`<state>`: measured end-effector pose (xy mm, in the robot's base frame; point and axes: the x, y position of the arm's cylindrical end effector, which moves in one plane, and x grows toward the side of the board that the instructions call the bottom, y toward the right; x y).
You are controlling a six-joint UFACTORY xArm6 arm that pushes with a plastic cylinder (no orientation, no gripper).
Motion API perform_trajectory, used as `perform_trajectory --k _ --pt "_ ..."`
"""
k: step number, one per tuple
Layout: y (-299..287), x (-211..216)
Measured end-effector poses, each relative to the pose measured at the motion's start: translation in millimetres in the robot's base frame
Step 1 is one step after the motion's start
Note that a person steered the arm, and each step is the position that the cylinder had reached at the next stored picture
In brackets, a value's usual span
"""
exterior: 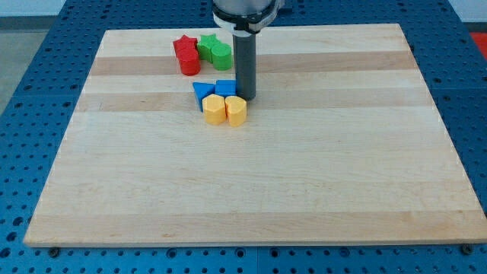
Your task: Slightly push green star above to the green circle
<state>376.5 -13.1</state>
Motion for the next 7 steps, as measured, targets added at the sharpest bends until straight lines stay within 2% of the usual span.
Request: perform_trajectory --k 1,3,4,6,7 --pt "1.7 -5.9" --pt "12.4 -71.3" --pt "-8.9 -90.9" --pt "-65.1 -91.9" --pt "-44.2 -94.1"
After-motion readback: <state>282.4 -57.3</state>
